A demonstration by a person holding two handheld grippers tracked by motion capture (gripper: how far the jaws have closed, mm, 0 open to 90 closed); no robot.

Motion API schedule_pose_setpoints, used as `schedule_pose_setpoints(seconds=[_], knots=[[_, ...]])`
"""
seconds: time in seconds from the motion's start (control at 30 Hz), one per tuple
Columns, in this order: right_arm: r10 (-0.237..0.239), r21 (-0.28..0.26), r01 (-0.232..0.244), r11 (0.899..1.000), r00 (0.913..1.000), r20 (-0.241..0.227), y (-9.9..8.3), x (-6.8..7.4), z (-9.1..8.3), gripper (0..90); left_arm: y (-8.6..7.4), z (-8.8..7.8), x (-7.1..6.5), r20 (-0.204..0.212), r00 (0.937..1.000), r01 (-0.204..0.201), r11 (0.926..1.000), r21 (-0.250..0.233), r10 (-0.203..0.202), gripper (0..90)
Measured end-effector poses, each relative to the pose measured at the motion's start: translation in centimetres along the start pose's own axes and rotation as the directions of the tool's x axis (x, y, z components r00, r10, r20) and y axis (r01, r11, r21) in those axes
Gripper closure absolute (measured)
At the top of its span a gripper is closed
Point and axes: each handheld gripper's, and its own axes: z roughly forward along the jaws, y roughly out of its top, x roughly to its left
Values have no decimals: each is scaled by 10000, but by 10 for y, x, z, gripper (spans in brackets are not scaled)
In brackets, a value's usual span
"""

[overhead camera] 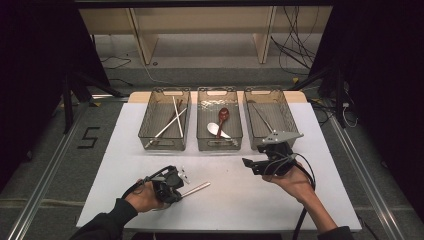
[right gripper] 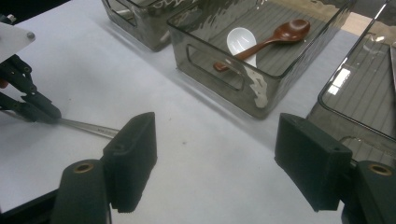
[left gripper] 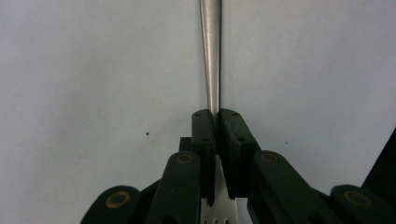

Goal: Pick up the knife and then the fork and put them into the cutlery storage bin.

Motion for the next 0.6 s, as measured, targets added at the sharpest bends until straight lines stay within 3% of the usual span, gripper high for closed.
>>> schedule_pose_setpoints(seconds=[0.33, 0.6], knots=[[-78, 18, 79, 10000, 9999, -91, 0, 2, 1, 304, -1, -7, 3, 308, 9994, 168, 9986, -499, -152, 846], [-126, 78, 127, 9999, 9998, -149, -1, 4, 4, 304, -1, -5, 5, 585, 9980, 267, 9992, -312, -248, 844]])
